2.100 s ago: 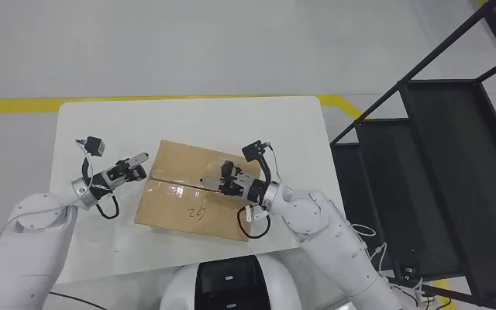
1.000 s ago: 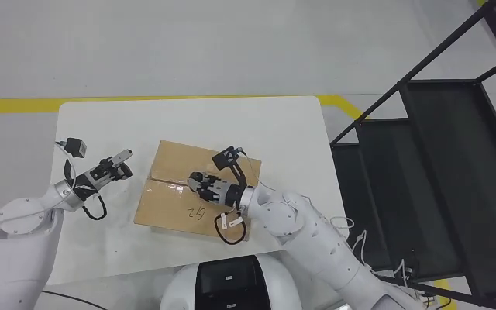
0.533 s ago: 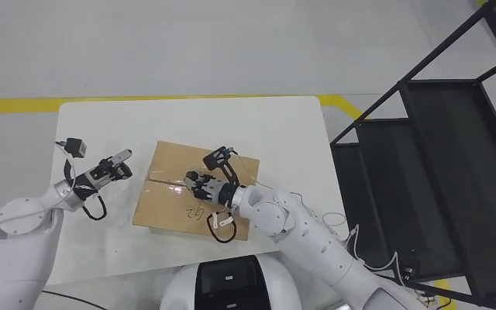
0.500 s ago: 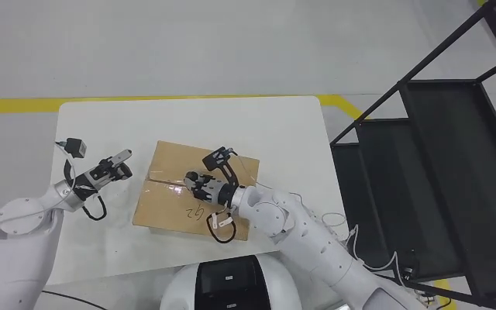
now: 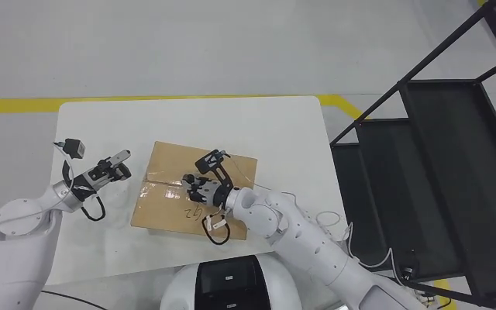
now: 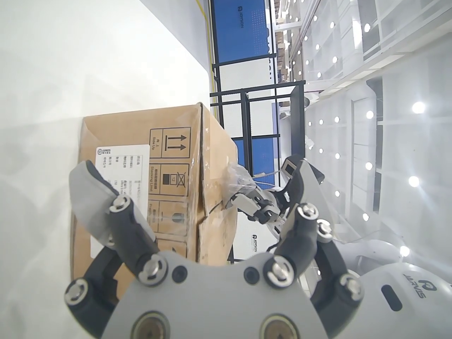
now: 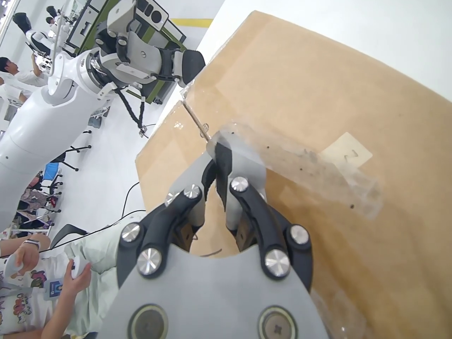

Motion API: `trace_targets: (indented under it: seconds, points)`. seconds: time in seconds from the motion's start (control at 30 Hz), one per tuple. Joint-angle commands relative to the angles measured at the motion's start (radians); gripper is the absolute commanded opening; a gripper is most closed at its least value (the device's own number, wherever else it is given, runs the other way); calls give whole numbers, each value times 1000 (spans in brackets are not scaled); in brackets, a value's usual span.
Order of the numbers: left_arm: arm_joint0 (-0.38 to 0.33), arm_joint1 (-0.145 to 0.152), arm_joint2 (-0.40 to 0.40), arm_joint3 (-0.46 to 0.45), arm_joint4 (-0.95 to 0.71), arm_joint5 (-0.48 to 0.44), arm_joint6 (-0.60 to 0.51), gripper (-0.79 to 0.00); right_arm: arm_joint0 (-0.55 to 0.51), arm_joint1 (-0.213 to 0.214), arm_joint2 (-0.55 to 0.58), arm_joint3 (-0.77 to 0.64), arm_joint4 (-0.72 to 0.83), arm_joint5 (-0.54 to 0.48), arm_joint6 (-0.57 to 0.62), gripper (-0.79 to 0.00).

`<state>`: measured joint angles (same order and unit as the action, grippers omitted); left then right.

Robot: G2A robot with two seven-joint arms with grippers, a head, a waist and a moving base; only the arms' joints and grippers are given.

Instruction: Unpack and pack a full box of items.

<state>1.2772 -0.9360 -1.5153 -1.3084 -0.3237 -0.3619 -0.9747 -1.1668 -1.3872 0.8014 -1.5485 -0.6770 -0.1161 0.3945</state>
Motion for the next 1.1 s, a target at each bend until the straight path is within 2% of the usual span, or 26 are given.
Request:
trace_targets:
  seconds: [0.0, 0.37, 1.07]
  points:
    - [0, 0, 0, 2, -1, 1, -2, 0, 8, -2, -3, -2, -3, 1, 8, 0]
    - [-5, 0, 5, 6, -7, -2, -9, 0, 74, -26, -43, -6, -14, 19, 22, 0]
    - [20, 11, -54, 11, -22, -1, 2, 0, 189, -111, -186, 107, 36, 24, 2, 0]
